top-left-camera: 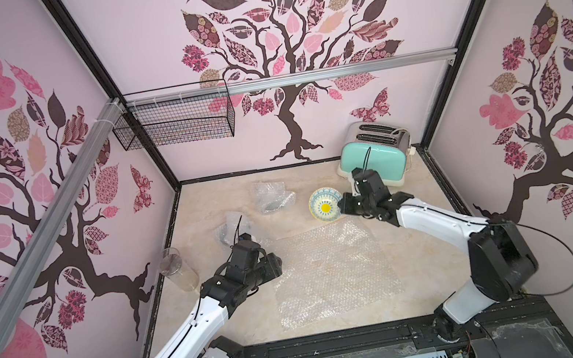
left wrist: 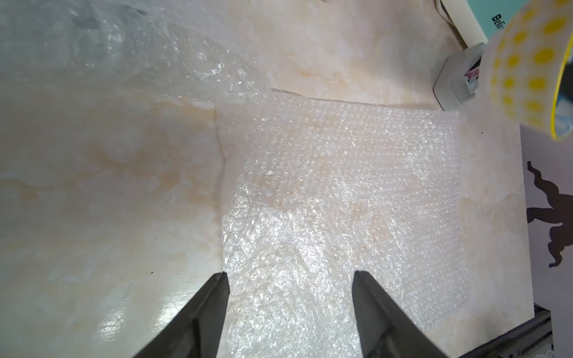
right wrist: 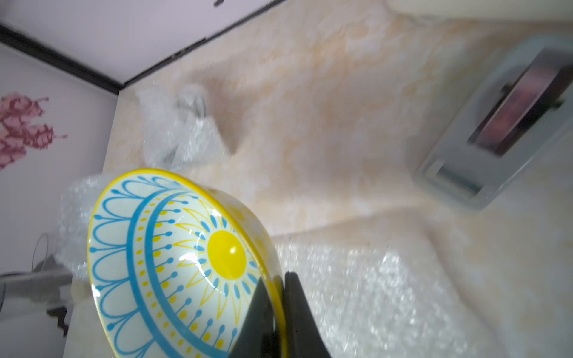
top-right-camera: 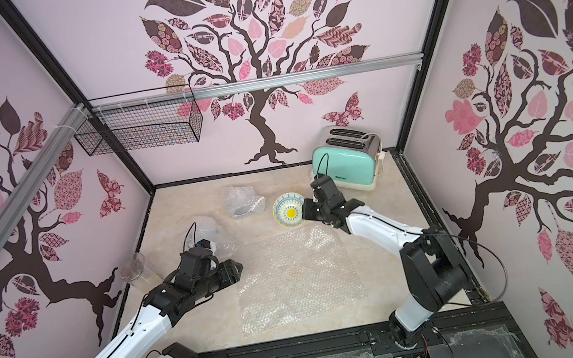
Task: Wrap bowls in bubble wrap
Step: Pick up the bowl from the center of the board, then place the bowl on the bubble wrap.
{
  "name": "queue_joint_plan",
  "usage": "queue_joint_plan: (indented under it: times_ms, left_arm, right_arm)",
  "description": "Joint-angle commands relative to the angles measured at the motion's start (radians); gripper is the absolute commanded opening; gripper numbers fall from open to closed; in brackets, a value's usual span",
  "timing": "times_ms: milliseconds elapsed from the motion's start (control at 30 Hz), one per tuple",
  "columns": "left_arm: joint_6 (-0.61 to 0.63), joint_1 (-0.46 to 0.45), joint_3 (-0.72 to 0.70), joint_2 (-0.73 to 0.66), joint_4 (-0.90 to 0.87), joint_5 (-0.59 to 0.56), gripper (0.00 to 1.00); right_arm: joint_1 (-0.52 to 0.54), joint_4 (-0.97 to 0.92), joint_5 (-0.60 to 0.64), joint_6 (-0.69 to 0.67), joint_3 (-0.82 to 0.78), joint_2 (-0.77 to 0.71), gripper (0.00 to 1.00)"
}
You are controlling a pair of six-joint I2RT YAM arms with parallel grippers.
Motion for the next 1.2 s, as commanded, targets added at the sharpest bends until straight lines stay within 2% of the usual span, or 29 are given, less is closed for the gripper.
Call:
queue_joint_plan:
  times_ms: [0,133,233,367,900,1167]
  left_arm:
    - [-0.011,0.005,0.000,-0.016,0.002,-0.063,0.69]
    - [-0.013,0.005,-0.014,-0.031,0.013,-0.075,0.69]
    - [-0.013,0.007,-0.012,-0.028,0.013,-0.075,0.69]
    - [-0.011,0.007,-0.015,-0.029,0.014,-0.082,0.70]
    - [-0.015,0.013,-0.031,-0.015,0.031,-0.087,0.71]
    - [-0.017,0.016,-0.037,-0.007,0.035,-0.085,0.71]
  right_arm:
    - [0.125,-0.027,0.006,-0.022,-0.125,-0.064,0.00]
    - [0.206,-0.036,0.009,0.014,-0.241,-0.131,0.00]
    - [0.222,-0.017,-0.034,0.037,-0.296,-0.141,0.00]
    - [0.241,-0.019,-0.008,0.038,-0.317,-0.165,0.00]
    - [0.241,0.044,-0.036,0.040,-0.267,-0.079,0.00]
    - [0.240,0.018,0.009,0.028,-0.194,-0.071,0.00]
